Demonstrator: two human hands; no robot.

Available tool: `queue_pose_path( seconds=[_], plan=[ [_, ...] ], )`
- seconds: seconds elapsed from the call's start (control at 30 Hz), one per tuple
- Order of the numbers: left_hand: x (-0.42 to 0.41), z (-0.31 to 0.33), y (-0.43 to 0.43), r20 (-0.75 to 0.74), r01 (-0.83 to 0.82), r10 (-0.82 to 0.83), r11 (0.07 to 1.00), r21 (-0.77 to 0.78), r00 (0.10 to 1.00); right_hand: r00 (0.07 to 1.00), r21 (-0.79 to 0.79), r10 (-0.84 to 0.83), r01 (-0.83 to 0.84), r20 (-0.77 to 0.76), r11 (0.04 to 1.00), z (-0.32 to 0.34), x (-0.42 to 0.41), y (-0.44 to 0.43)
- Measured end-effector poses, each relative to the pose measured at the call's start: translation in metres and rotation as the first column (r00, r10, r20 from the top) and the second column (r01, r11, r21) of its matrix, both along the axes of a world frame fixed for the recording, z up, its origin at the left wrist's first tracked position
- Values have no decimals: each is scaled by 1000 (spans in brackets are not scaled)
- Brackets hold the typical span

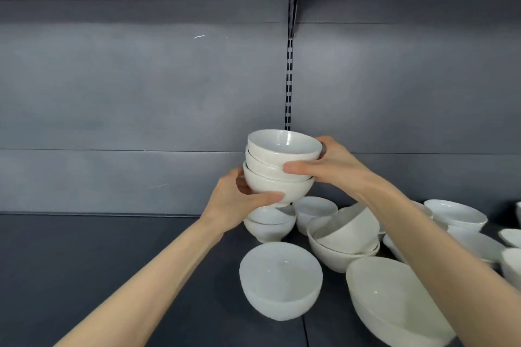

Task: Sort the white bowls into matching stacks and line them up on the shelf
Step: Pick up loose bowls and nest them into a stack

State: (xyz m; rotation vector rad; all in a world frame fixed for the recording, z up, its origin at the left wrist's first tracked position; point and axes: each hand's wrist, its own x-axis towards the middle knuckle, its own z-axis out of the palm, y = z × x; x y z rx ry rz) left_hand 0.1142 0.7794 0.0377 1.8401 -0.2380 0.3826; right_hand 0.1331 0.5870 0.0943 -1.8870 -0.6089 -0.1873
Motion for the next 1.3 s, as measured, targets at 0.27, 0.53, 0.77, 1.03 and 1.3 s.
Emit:
queue_pose_path(
  seconds=[0.27,0.53,0.77,1.03,1.3],
  plan=[
    [51,2,8,-22,84,-83,996,42,996,998,46,-41,43,-43,998,-11,43,5],
    [77,-19,17,-52,95,-95,995,-4,994,998,18,-19,20,-66,1000,-23,74,12],
    [78,-26,16,-42,67,-69,997,-40,997,995,8,0,1,-103,1000,-29,89,12],
    [79,-40,26,-62,69,-74,995,-70,995,989,-21,17,-20,-149,1000,-35,83,23],
    [89,-49,32,-87,140,-142,990,-34,986,982,-100,-18,-1,-187,995,-38,88,25]
  ],
)
